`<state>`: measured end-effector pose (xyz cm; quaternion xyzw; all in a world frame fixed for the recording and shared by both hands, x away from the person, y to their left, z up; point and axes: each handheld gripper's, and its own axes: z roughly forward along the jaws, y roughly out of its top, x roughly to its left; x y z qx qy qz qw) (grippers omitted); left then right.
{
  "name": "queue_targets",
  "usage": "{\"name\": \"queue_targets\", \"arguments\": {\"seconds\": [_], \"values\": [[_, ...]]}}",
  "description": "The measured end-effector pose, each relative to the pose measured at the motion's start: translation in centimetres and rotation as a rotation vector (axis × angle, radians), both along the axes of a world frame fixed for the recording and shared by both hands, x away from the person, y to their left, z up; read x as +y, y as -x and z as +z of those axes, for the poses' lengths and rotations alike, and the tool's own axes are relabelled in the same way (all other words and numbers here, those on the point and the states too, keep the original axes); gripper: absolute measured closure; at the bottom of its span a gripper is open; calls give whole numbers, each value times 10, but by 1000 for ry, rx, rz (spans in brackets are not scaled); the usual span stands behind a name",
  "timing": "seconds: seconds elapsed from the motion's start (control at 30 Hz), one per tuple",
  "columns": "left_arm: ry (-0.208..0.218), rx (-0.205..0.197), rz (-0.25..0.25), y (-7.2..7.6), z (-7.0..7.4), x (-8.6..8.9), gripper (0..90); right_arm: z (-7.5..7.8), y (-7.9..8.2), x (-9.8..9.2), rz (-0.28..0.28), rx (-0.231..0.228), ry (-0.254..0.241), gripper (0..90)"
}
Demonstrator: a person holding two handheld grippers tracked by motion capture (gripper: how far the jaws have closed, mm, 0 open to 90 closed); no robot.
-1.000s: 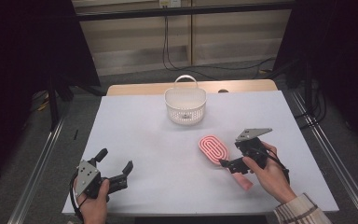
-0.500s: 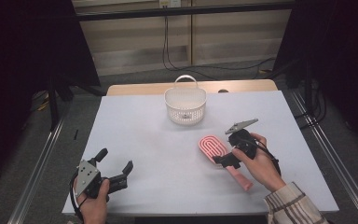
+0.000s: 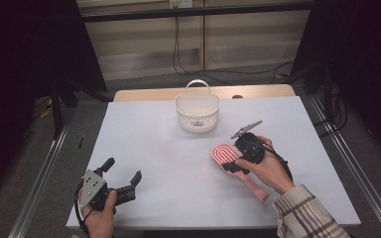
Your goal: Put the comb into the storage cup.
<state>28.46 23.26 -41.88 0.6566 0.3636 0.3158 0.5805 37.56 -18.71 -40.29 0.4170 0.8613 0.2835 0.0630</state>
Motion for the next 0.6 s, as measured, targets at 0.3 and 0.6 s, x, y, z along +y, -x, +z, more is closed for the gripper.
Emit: {"name": "queue_targets", "arguments": {"seconds": [0.3,0.6], "values": [[-11,0,1,0,0,0,26,-6,-11,9,6,33,42,52],[-17,2,3,0,0,0,26,-16,-16,18,4,51,93,67]]}}
